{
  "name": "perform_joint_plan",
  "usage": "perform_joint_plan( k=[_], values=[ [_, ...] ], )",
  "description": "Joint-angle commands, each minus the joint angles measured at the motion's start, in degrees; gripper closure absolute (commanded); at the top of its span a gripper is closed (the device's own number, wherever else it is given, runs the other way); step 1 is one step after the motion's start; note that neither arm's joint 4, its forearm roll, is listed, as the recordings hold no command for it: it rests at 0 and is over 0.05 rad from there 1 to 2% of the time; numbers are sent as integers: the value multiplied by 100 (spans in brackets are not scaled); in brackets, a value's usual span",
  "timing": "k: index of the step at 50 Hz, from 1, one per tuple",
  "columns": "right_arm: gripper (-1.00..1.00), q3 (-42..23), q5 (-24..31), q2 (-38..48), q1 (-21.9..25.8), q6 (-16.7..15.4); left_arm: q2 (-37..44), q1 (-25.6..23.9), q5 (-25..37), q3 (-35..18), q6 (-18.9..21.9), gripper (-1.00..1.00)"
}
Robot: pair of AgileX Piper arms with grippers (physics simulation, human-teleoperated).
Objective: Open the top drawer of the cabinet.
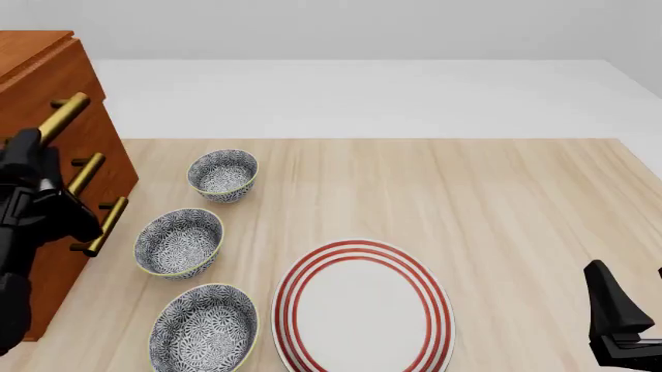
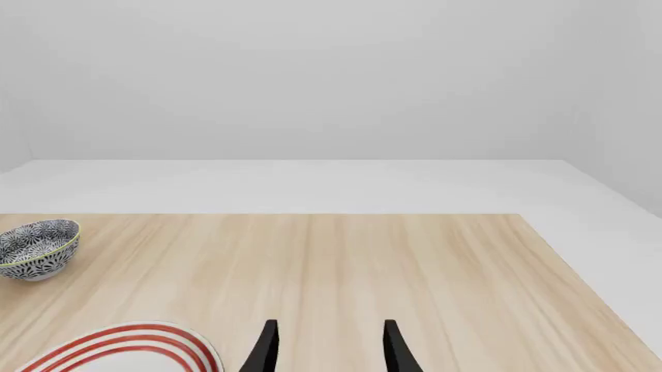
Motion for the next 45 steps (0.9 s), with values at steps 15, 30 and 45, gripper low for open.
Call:
perform_joint_plan(
  k=[15, 30, 45],
  values=[
    [-100, 0, 0, 0, -1, 0, -192, -194, -14, 220, 101, 100],
    [-100, 0, 0, 0, 0, 0, -253, -266, -14, 269, 106, 100],
    [-100, 0, 0, 0, -1, 0, -328, -363, -13, 307, 121, 100]
  ],
)
